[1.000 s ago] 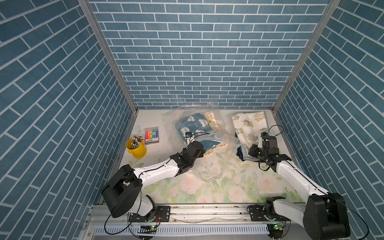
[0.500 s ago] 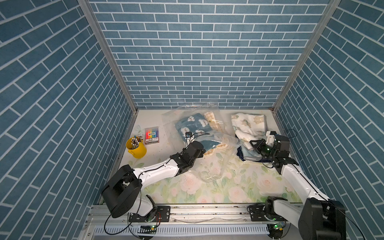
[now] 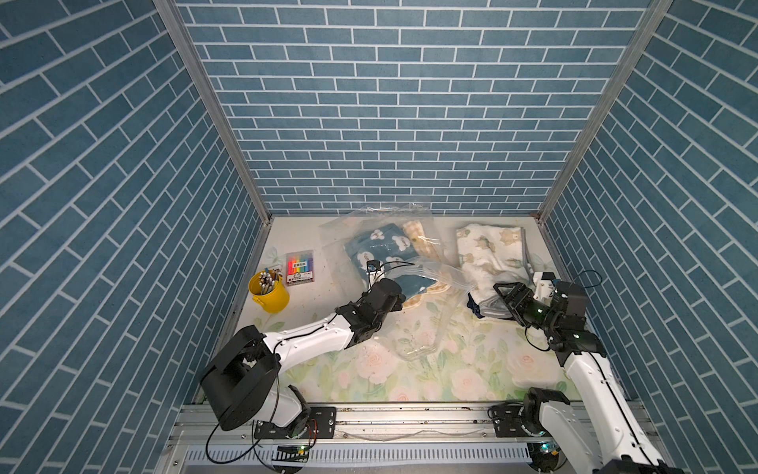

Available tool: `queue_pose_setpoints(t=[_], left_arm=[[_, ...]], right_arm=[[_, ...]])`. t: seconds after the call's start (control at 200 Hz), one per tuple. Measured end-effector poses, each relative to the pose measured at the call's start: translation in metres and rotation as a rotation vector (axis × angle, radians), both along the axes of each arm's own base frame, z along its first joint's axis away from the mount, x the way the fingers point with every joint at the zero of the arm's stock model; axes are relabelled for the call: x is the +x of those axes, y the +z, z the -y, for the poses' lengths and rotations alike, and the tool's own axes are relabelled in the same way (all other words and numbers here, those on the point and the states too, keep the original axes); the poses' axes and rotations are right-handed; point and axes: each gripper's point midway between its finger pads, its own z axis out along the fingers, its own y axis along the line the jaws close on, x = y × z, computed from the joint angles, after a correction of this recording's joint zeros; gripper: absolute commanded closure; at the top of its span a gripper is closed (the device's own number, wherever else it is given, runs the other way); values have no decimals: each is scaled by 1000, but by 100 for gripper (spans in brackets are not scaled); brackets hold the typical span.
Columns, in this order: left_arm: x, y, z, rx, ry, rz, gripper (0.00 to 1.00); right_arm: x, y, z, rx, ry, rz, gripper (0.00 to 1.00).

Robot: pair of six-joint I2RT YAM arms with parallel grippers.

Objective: Take the blanket out of the vacuum bag
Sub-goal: Place the blanket at the center of the board.

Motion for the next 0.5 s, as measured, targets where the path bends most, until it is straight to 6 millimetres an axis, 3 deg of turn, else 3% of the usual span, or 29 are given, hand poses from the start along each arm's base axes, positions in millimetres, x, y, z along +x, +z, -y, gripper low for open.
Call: queue_pose_setpoints(t=[0.195, 0.415, 0.455, 0.475, 0.5], left_arm=[[-2, -2, 1, -5, -11, -4, 97], [-4, 7, 1, -30, -21, 11, 97], [-4, 8, 1, -32, -23, 12, 97], [-4, 8, 2, -33, -24, 12, 97], [-4, 8, 2, -33, -24, 11, 97]], right_arm=[[-7, 4, 10, 70, -82, -5, 19], [-9, -18, 18, 215, -188, -95, 17], [-9, -21, 21, 235, -209, -107, 13], [-9, -22, 22, 246, -219, -111, 2], [-9, -22, 24, 256, -230, -111, 1]])
